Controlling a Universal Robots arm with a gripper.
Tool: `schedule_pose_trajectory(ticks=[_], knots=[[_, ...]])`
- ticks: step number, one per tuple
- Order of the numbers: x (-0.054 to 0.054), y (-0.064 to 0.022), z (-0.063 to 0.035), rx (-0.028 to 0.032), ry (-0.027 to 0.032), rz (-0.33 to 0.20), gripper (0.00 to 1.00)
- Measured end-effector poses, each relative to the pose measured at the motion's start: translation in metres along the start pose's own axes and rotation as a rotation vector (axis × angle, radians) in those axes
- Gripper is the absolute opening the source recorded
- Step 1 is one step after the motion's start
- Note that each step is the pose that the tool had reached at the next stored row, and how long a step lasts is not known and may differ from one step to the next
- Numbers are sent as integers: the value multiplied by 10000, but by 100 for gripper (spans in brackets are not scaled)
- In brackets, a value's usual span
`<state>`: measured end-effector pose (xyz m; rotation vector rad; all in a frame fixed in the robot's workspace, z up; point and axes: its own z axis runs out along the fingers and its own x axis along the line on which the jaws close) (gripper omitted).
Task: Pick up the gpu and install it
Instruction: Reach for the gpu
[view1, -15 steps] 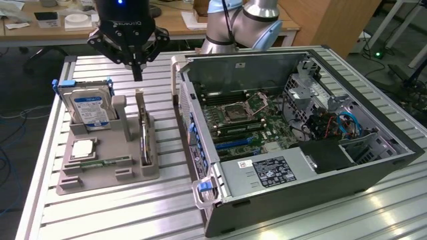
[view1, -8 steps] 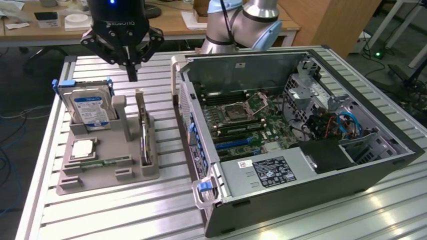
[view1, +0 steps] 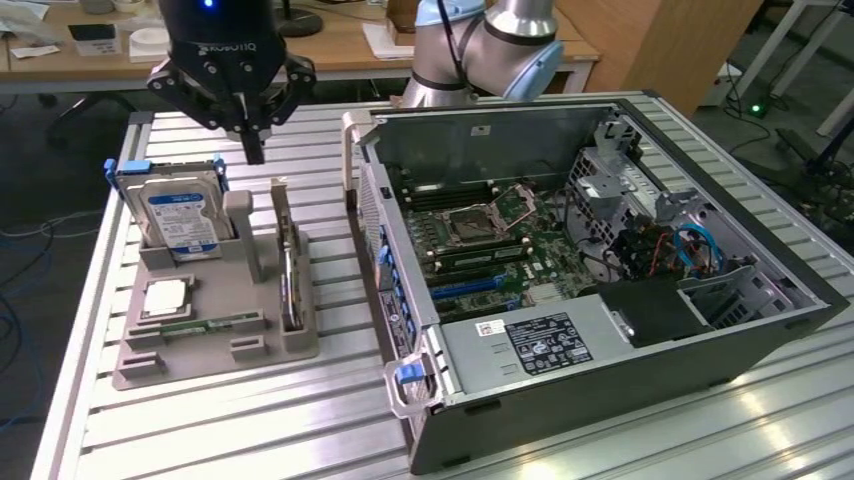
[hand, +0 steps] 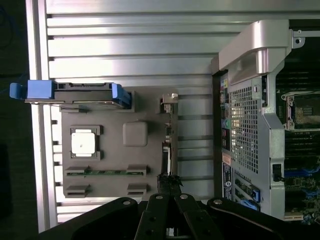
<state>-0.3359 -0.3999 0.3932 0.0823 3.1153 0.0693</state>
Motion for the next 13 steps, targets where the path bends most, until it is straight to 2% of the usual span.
schedule_pose_trajectory(ticks=[13], knots=[[86,-7,-2,-1,0,-9,11]])
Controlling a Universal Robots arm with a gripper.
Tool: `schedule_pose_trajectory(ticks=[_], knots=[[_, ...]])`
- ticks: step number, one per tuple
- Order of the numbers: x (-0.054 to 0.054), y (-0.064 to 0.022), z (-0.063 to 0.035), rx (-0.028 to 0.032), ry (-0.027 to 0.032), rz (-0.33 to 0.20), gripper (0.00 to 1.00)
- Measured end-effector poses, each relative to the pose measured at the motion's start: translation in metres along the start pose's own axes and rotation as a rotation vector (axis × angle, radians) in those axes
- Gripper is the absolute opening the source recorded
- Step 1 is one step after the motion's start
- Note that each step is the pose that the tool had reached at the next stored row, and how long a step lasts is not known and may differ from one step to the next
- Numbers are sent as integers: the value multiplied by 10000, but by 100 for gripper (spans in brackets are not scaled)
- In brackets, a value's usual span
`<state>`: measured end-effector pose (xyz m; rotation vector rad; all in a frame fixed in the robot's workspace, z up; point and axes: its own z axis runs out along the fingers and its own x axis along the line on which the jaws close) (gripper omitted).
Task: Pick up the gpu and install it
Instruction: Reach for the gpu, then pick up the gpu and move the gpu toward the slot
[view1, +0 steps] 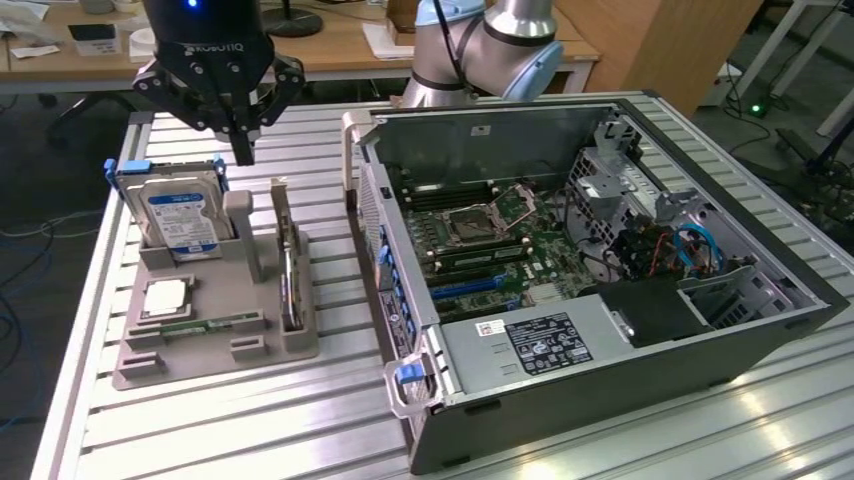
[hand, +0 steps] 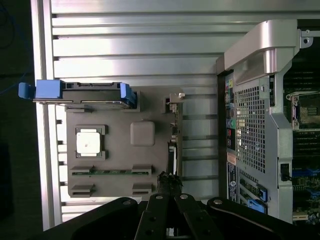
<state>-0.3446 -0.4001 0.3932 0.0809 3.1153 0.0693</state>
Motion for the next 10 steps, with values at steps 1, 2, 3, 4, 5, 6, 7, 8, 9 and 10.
schedule_pose_trajectory(ticks=[1,2,3,4,5,6,7,8,9,10], knots=[[1,0,0,1,0,2,11],[1,0,0,1,0,2,11],[1,0,0,0,0,2,11],[1,0,0,0,0,2,11],[1,0,0,0,0,2,11],[1,0,0,0,0,1,11],[1,0,0,0,0,2,11],[1,0,0,0,0,1,11],[1,0,0,0,0,1,11],[1,0,0,0,0,2,11]])
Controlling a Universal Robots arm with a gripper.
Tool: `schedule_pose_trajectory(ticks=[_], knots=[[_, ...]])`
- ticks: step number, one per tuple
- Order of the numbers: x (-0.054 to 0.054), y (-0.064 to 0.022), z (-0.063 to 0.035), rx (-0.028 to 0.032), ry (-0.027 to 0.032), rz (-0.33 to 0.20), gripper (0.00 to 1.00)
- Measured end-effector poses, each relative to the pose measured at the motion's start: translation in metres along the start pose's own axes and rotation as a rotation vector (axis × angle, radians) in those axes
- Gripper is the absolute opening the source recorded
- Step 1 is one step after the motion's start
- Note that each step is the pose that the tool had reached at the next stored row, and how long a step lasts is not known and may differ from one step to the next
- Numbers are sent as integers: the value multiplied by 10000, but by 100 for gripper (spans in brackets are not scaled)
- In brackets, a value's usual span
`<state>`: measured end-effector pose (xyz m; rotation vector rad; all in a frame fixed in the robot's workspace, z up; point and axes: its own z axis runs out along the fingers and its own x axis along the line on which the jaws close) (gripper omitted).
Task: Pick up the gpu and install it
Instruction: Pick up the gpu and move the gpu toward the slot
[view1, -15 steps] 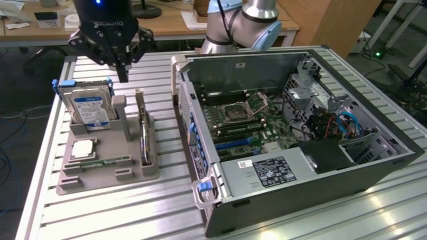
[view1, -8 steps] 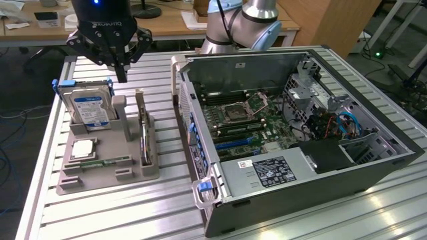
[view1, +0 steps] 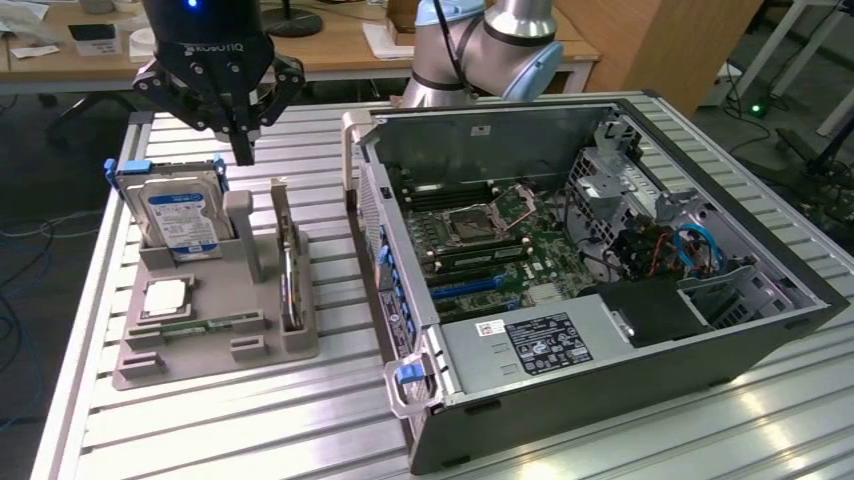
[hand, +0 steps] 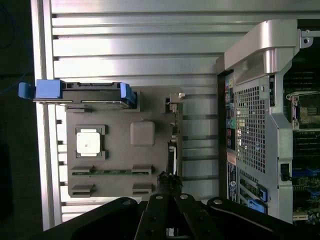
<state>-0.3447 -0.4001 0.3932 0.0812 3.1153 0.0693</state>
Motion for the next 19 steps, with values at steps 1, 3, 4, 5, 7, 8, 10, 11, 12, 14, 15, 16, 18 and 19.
schedule_pose_trajectory(ticks=[1,3,4,5,7,8,10,11,12,14,15,16,18,19], knots=[[0,0,0,0,0,0,11],[0,0,0,0,0,0,11],[0,0,0,0,1,0,17],[0,0,0,0,0,0,17],[0,0,0,1,0,0,29],[0,0,0,0,0,0,29],[0,0,0,0,0,0,41],[0,0,0,0,0,0,41],[0,0,2,-1,0,-8,47],[0,1,8,-3,7,-130,47],[1,1,12,-5,13,-243,47],[1,1,17,-8,19,-365,47],[0,-6,31,-12,26,-514,47],[0,-12,41,-12,29,-536,47]])
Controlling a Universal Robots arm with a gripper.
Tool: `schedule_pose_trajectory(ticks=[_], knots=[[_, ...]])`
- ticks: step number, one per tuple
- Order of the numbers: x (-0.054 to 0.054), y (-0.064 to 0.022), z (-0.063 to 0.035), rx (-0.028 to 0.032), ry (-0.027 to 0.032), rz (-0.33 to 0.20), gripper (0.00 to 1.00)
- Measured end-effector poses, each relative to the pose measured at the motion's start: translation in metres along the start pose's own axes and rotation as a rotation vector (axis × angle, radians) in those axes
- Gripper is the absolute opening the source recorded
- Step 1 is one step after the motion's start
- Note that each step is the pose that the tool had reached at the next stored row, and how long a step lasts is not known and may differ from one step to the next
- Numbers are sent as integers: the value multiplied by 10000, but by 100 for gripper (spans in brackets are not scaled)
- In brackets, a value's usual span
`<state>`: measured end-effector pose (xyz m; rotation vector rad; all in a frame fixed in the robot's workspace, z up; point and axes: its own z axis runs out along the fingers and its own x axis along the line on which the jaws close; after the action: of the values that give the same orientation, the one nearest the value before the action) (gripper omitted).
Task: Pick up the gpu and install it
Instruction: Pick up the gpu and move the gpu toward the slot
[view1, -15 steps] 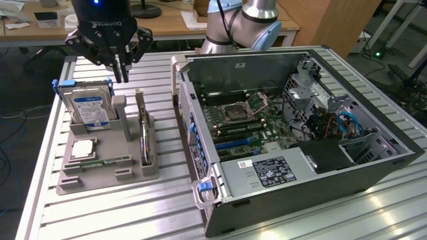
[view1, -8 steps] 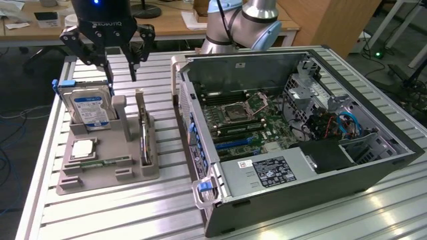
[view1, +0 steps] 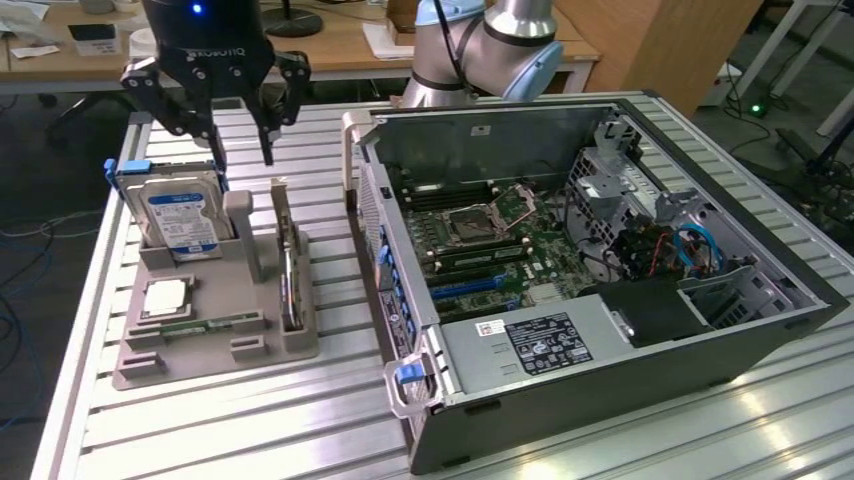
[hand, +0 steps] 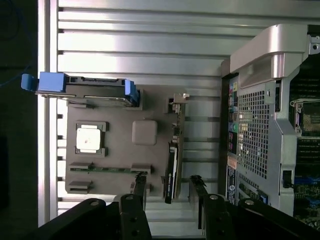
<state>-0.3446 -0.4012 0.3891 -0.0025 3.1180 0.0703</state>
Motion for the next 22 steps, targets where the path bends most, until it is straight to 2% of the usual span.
schedule_pose_trajectory(ticks=[3,16,22], knots=[[-1,-39,45,-1,0,-14,47],[-79,-50,258,10,0,-14,47],[-100,-99,328,12,1,-14,47]])
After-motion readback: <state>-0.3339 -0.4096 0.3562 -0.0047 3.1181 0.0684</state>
